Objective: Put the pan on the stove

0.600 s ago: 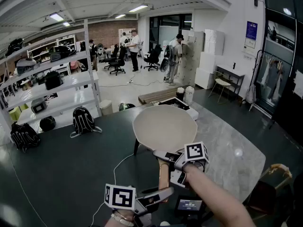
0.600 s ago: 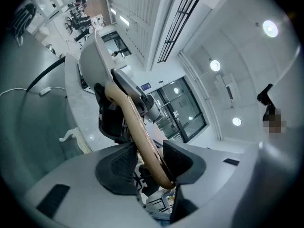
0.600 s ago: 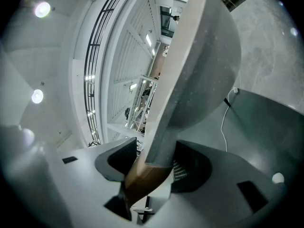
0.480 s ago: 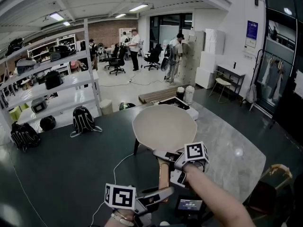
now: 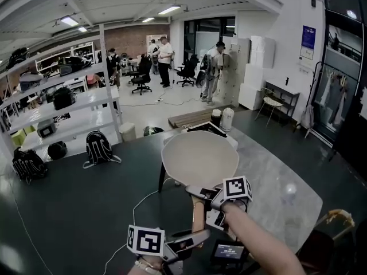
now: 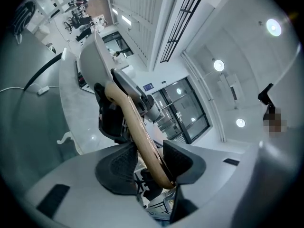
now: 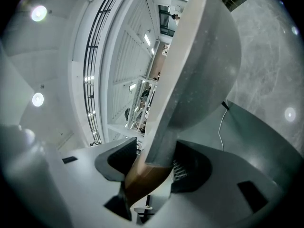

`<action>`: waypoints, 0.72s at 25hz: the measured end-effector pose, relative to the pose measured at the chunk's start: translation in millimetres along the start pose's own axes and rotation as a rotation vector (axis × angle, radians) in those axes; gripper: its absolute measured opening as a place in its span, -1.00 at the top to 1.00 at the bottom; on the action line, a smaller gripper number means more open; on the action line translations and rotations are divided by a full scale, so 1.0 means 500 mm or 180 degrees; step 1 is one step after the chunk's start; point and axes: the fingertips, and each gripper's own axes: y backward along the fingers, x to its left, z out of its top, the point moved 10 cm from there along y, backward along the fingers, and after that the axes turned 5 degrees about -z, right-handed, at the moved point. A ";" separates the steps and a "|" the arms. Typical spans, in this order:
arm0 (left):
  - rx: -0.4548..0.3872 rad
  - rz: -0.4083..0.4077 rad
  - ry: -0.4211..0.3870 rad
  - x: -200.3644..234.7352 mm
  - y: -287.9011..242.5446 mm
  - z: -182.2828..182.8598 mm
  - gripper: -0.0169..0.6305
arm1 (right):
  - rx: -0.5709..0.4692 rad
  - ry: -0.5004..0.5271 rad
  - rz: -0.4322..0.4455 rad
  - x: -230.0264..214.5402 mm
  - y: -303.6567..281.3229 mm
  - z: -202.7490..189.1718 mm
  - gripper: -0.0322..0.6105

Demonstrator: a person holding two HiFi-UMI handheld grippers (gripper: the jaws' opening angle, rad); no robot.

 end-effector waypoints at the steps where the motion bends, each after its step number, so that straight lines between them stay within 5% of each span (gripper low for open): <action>1: -0.0015 0.0017 -0.0002 0.005 -0.012 0.004 0.40 | 0.0008 -0.0003 0.0001 -0.007 0.005 0.012 0.23; 18: 0.0083 -0.0068 0.0072 0.107 -0.108 0.150 0.39 | -0.0037 -0.0219 -0.0027 -0.092 -0.040 0.179 0.23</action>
